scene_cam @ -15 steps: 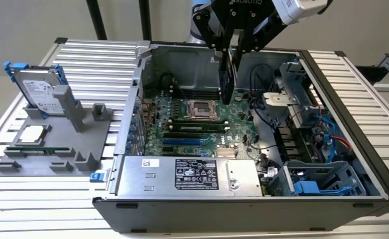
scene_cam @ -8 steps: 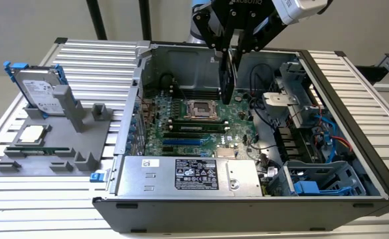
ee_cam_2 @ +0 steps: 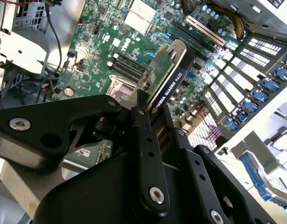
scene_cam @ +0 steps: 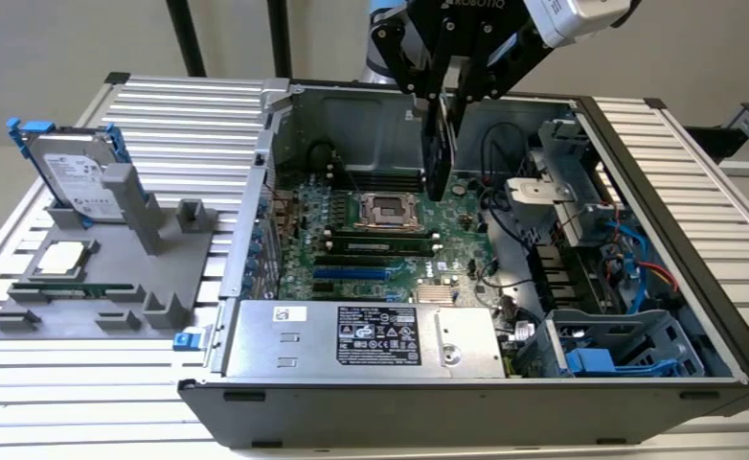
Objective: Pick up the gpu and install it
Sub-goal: 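Insert the gpu into the slot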
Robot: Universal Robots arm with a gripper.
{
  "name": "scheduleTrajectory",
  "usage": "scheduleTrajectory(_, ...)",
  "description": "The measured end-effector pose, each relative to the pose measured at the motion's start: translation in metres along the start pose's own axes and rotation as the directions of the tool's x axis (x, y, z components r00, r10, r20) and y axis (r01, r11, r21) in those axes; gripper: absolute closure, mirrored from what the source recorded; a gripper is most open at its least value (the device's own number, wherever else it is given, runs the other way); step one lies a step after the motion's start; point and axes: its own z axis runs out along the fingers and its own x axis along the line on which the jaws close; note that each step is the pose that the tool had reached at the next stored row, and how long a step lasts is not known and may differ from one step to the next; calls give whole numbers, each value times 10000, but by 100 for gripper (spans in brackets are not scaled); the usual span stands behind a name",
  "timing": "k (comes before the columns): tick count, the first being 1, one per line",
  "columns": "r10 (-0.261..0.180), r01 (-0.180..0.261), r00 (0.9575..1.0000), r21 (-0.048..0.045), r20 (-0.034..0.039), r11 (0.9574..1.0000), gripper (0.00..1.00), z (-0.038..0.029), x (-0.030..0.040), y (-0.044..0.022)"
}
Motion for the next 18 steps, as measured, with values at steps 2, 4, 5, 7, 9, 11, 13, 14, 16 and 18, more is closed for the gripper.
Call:
scheduleTrajectory(2, 0, 0, 10000, 0, -1, 10000, 100, 0, 0, 0)
scheduleTrajectory(4, 0, 0, 10000, 0, -1, 10000, 100, 0, 0, 0)
scheduleTrajectory(5, -4, 4, 10000, 0, -1, 10000, 100, 0, 0, 0)
scheduleTrajectory(7, -22, 22, 10000, 0, -2, 10000, 100, 0, 0, 0)
scheduleTrajectory(9, -26, 26, 10000, 0, -2, 10000, 100, 0, 0, 0)
scheduleTrajectory(11, -28, 28, 10000, -1, -2, 10000, 100, 0, 0, 0)
scheduleTrajectory(13, -29, 29, 10000, -1, -2, 10000, 100, 0, 0, 0)
scheduleTrajectory(14, -30, 30, 10000, -1, -2, 10000, 100, 0, 0, 0)
scheduleTrajectory(16, -31, 31, 10000, -1, -2, 10000, 100, 0, 0, 0)
scheduleTrajectory(18, -32, 32, 10000, 0, -3, 10000, 100, 0, 0, 0)
